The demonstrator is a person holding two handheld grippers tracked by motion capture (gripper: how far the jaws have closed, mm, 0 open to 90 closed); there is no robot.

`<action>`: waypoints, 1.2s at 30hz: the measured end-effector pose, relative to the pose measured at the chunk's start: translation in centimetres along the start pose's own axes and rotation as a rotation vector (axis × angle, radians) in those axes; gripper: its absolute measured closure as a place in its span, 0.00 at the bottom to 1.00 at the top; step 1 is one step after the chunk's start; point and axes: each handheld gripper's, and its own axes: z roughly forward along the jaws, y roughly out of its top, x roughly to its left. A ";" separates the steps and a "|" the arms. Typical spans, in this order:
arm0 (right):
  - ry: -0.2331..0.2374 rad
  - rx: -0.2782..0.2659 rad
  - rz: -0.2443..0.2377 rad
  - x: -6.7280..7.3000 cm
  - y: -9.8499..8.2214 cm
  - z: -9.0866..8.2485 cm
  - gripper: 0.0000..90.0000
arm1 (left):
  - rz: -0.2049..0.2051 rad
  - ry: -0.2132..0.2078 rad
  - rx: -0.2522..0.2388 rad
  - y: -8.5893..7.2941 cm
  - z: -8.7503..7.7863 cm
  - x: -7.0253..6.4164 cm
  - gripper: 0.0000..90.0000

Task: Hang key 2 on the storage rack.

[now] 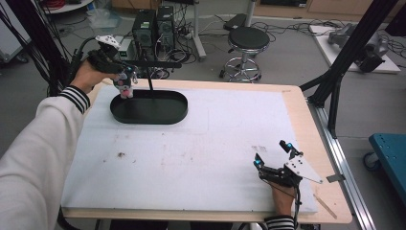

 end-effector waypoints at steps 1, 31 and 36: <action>0.001 0.000 0.001 0.0 0.0 0.0 0.01 | 0.001 0.000 0.003 0.0 -0.1 0.1 0.98; 0.000 0.000 0.001 0.0 0.0 0.0 0.01 | -0.016 0.013 -0.004 -0.3 0.6 1.3 0.98; 0.002 0.002 0.008 0.0 0.0 0.0 0.01 | -0.016 0.027 -0.003 -0.3 1.0 1.5 0.98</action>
